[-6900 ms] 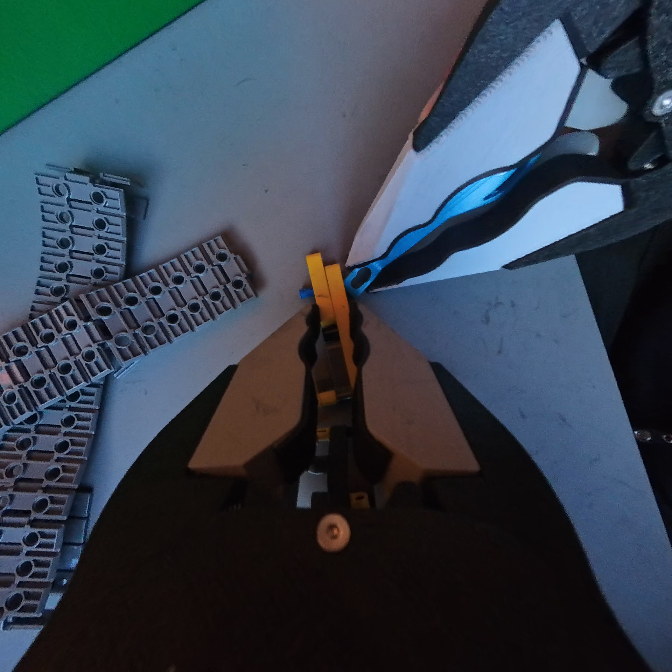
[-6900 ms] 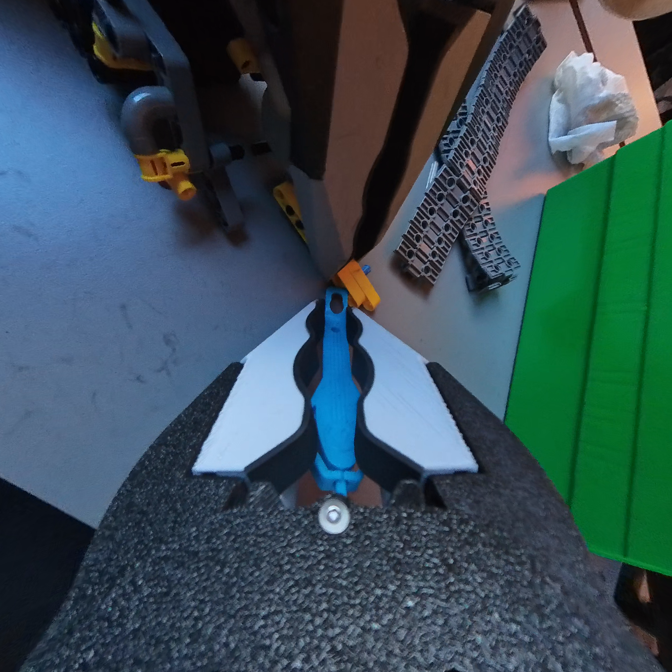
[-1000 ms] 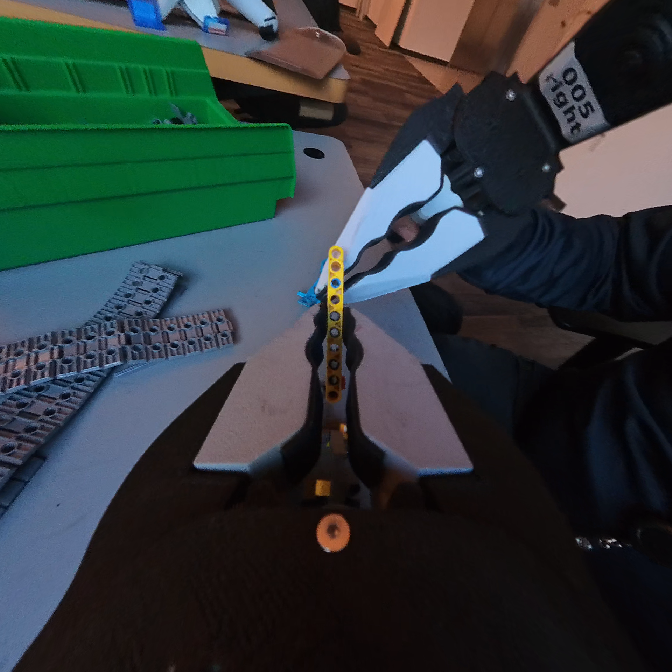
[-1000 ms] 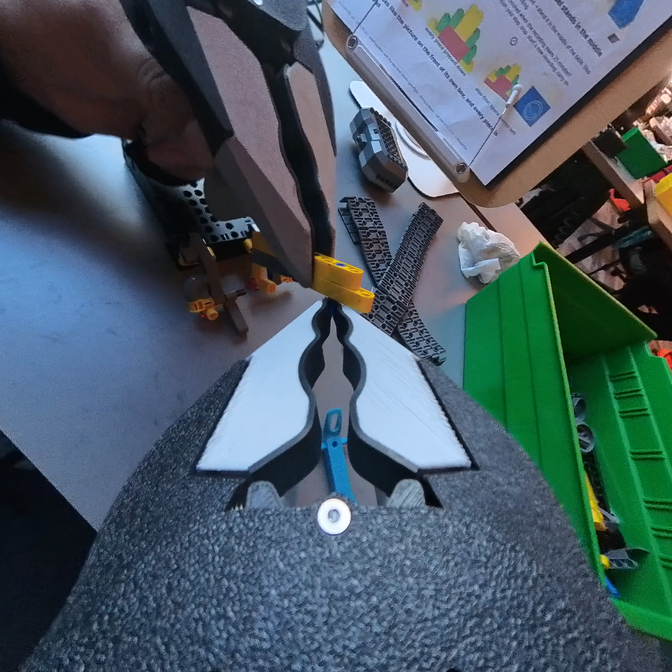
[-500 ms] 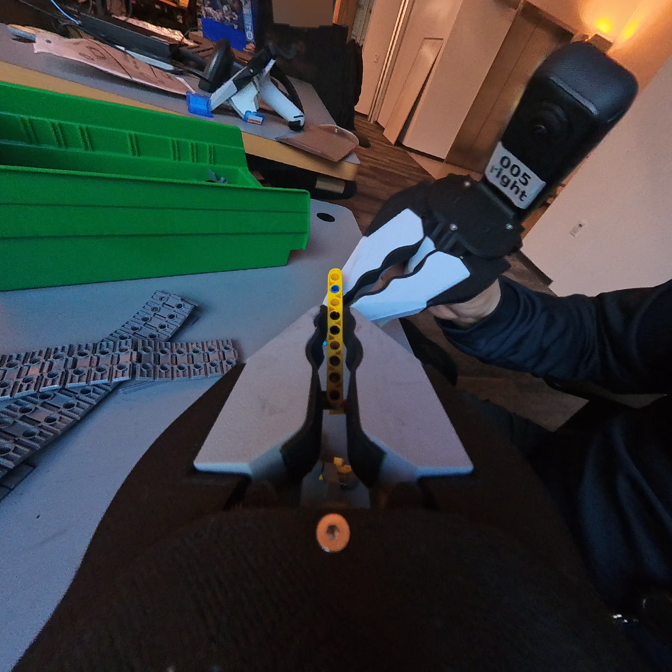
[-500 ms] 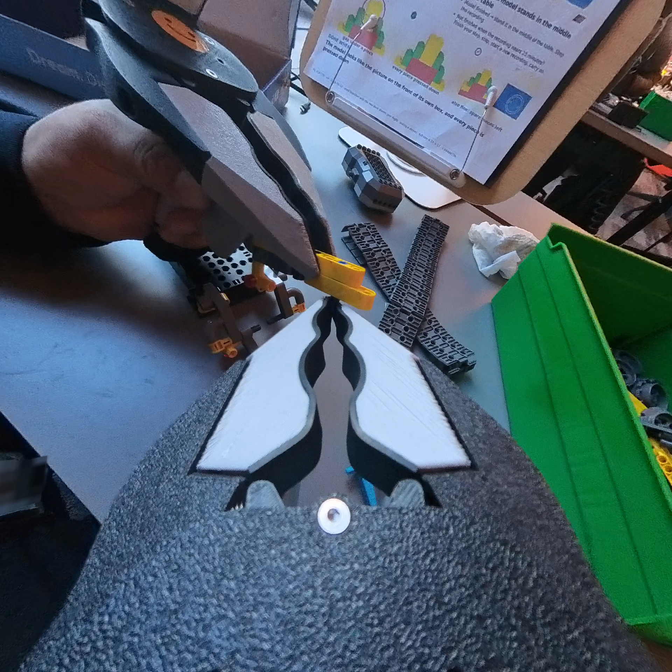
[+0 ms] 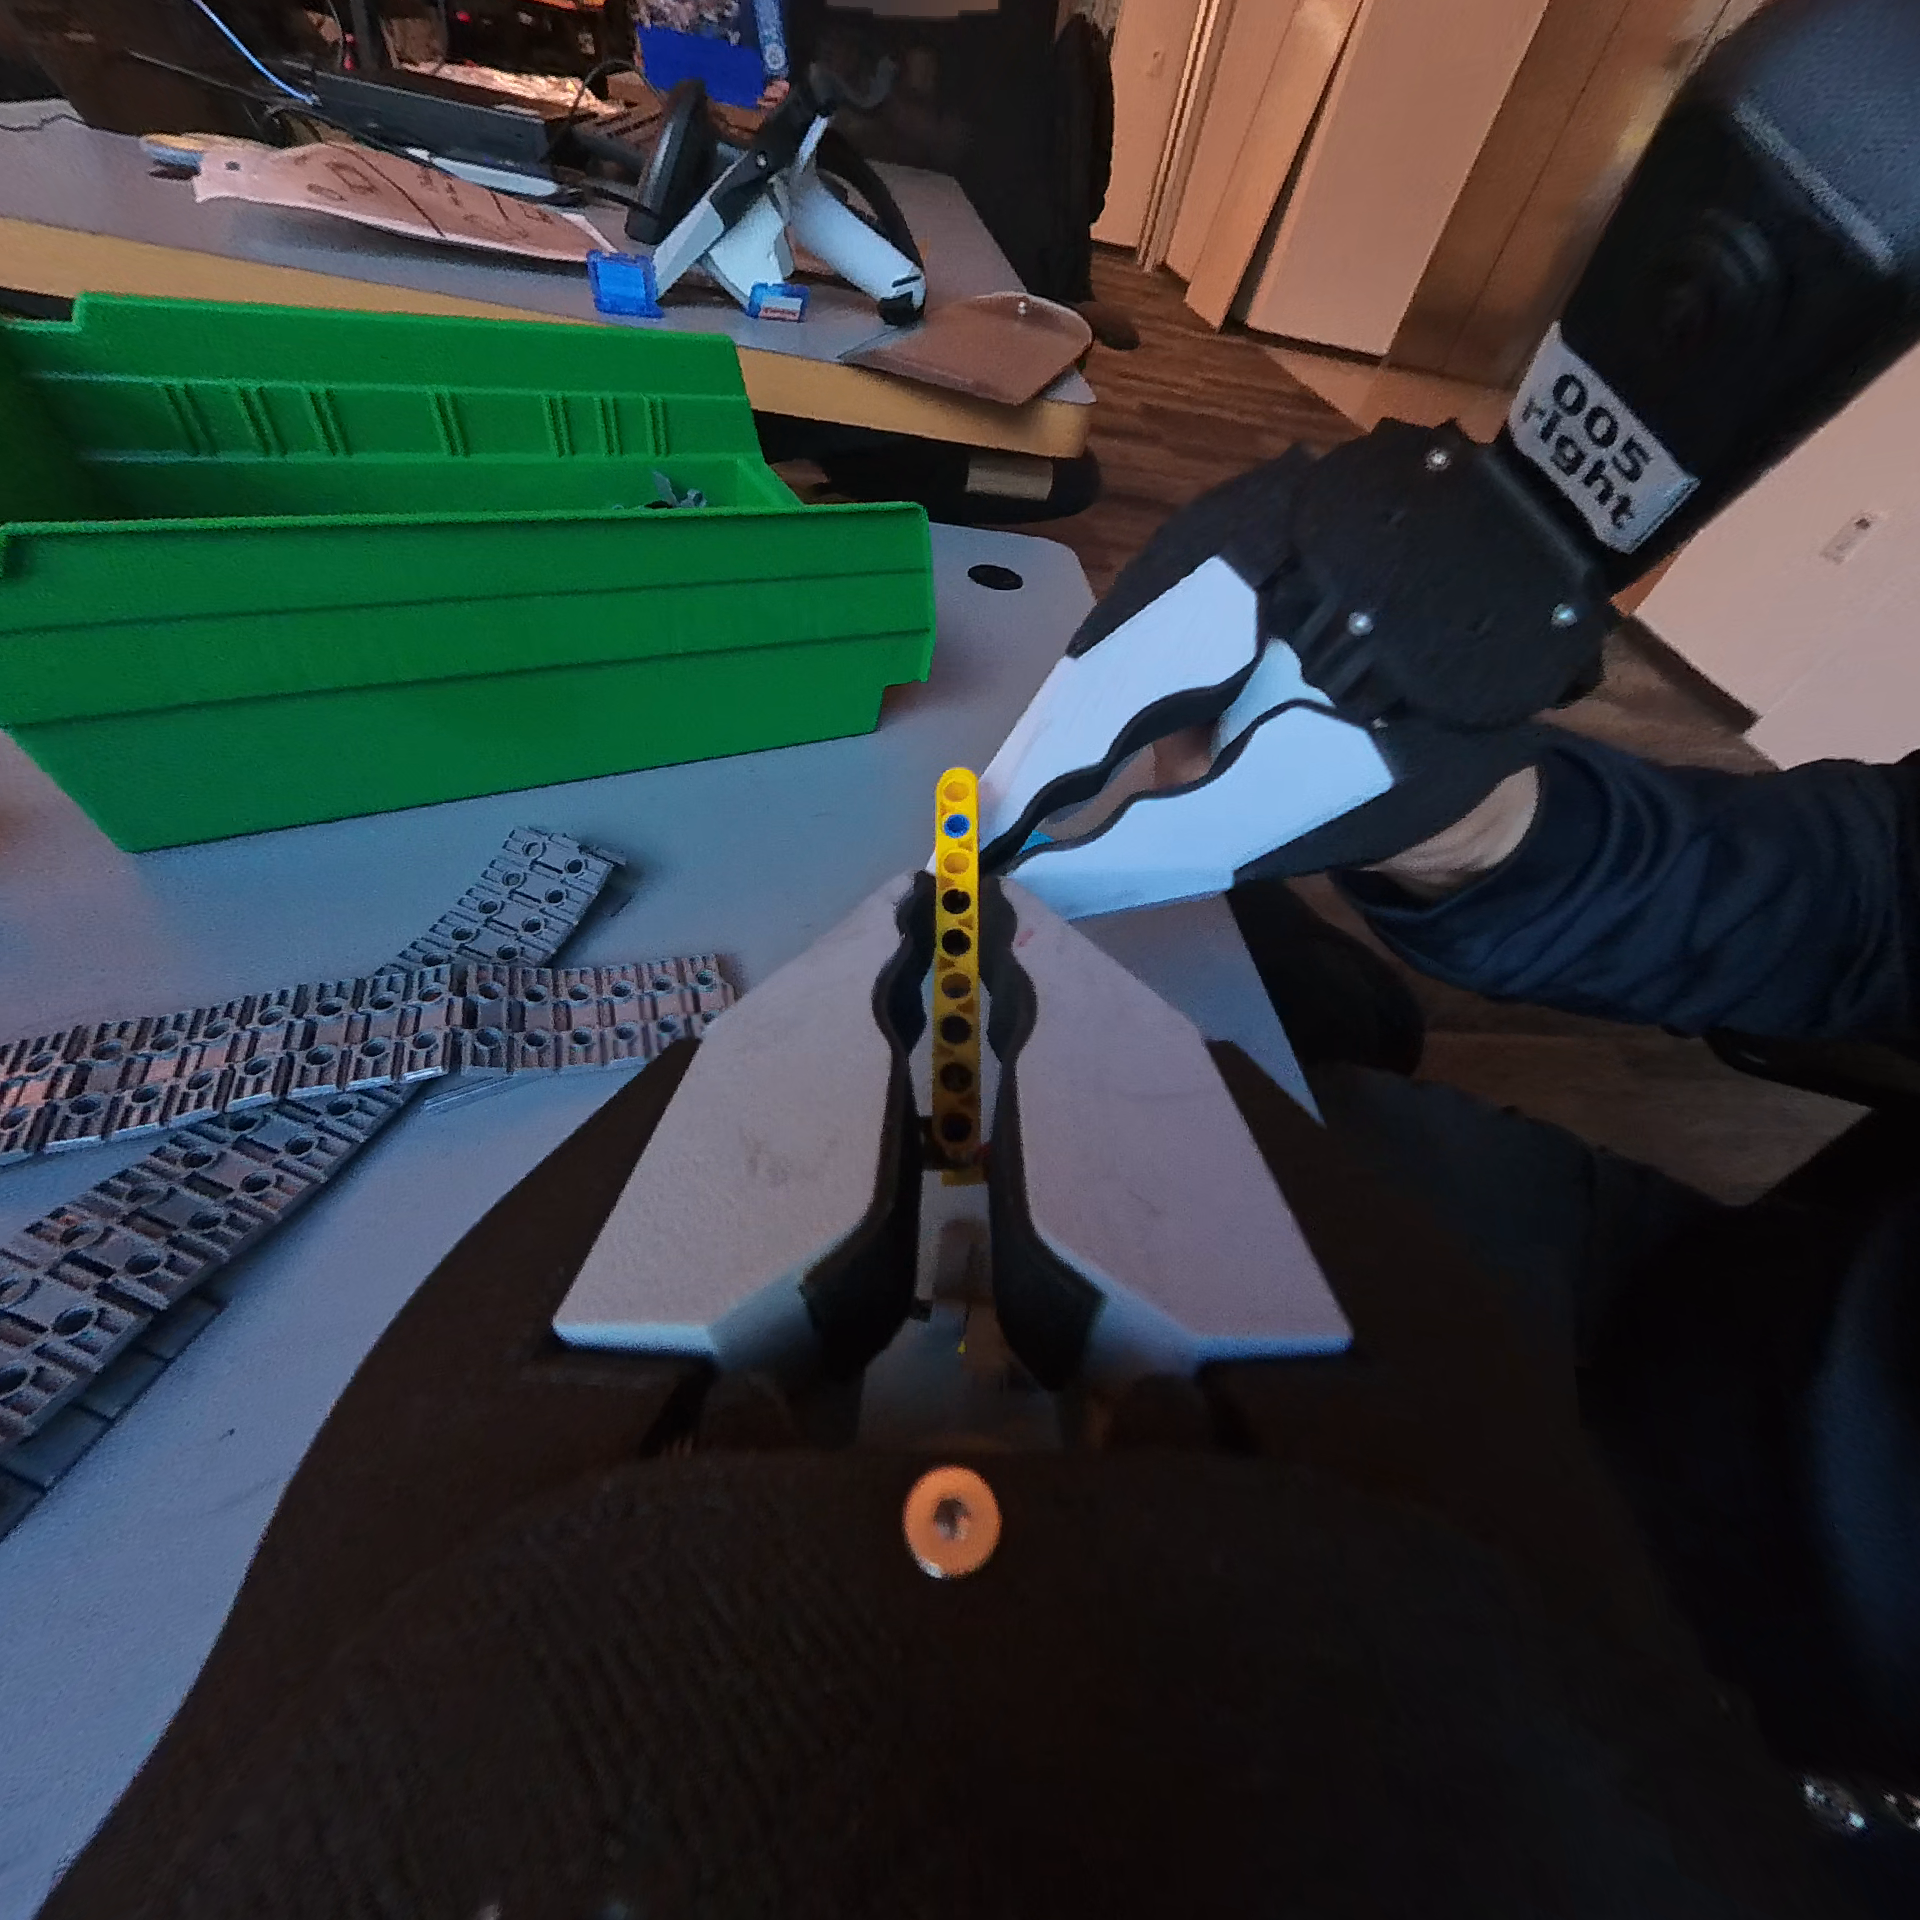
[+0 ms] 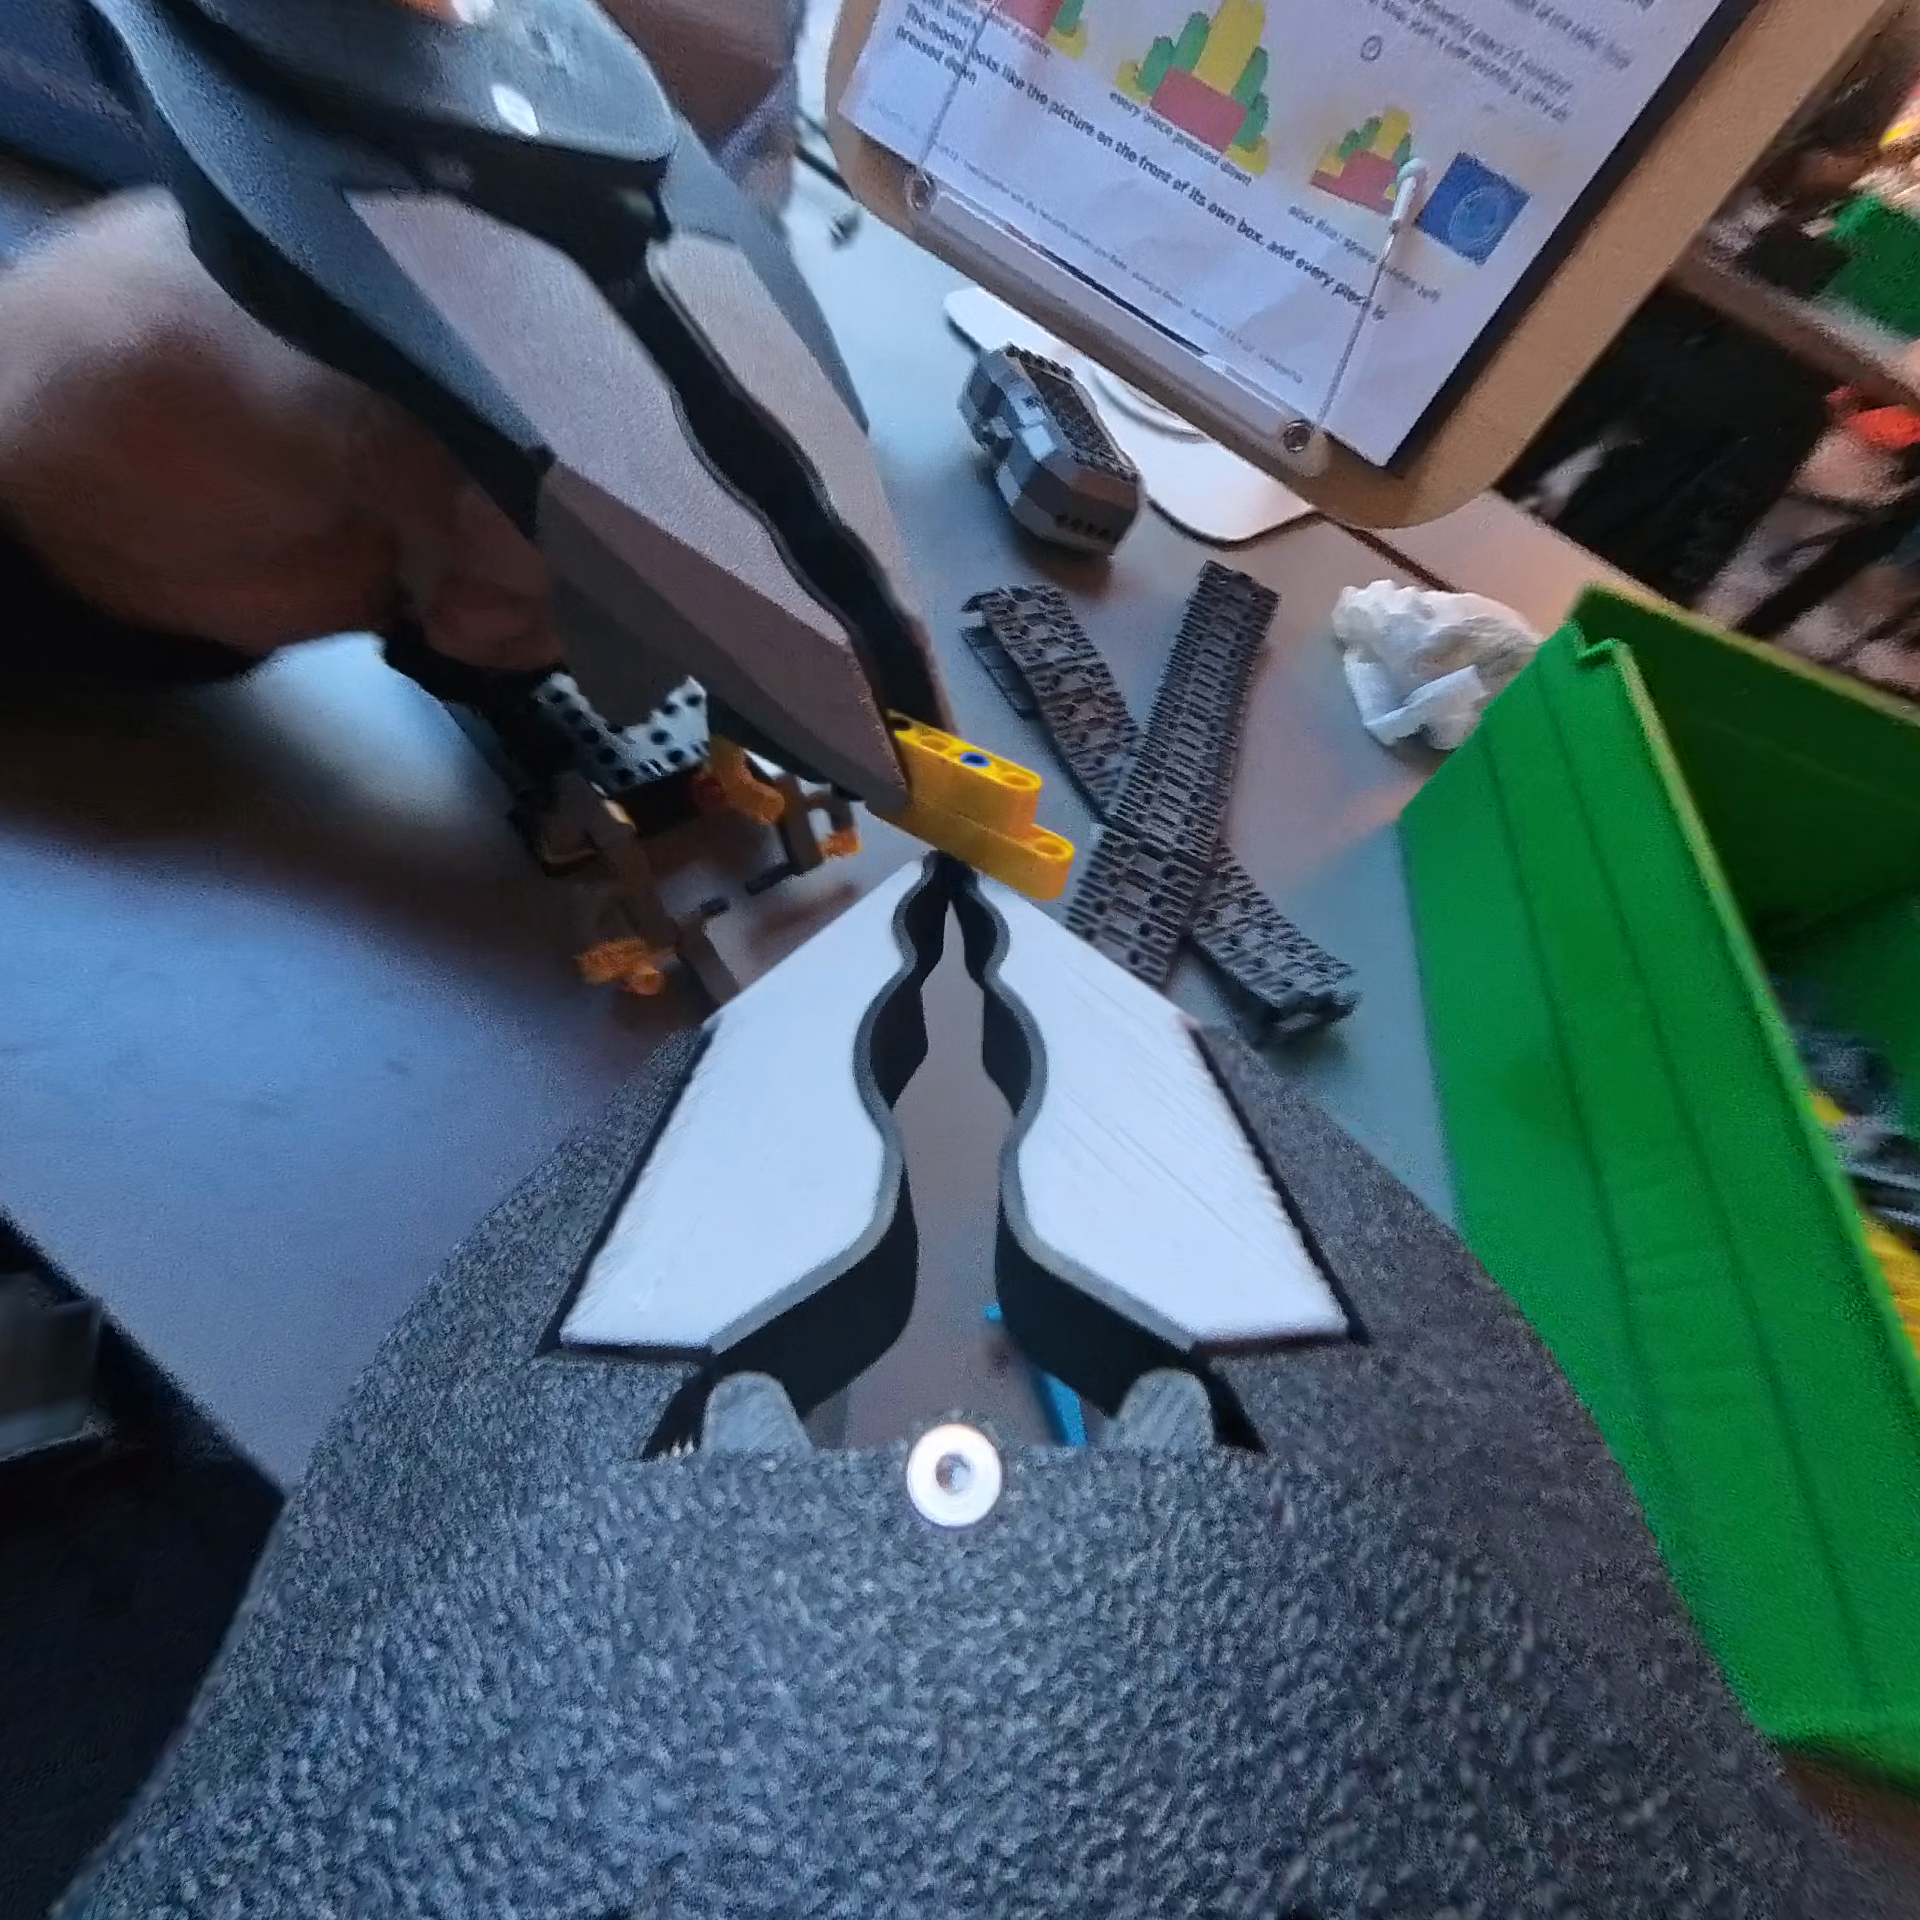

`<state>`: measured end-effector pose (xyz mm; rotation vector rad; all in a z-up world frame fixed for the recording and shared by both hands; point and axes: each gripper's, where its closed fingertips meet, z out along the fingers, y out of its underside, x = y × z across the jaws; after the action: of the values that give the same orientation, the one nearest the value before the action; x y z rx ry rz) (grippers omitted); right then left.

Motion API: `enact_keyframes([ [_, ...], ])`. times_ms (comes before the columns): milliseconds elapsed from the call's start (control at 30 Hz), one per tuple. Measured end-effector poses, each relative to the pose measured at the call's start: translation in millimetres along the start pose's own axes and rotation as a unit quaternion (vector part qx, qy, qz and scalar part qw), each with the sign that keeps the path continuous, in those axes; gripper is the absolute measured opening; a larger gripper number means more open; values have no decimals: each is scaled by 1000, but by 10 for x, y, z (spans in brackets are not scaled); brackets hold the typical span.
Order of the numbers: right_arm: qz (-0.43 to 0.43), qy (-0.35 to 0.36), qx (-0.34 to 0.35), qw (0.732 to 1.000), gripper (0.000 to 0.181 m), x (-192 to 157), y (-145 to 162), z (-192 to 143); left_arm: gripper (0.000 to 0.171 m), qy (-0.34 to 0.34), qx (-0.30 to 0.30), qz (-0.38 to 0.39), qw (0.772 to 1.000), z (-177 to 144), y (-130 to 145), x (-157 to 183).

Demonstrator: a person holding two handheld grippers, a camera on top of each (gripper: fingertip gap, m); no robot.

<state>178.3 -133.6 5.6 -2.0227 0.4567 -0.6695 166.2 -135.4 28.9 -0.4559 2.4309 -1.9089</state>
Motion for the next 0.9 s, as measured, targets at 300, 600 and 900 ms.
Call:
enact_keyframes([
  [300,235,-192,215,928,26,140,-386,-493,5,125,84,-78,986,-51,-192,190],
  [600,232,-243,206,919,6,-29,-455,-414,5,135,110,-72,982,-50,-256,251],
  [900,177,-268,113,940,7,-197,-370,-356,24,157,-98,1,983,-5,200,352],
])
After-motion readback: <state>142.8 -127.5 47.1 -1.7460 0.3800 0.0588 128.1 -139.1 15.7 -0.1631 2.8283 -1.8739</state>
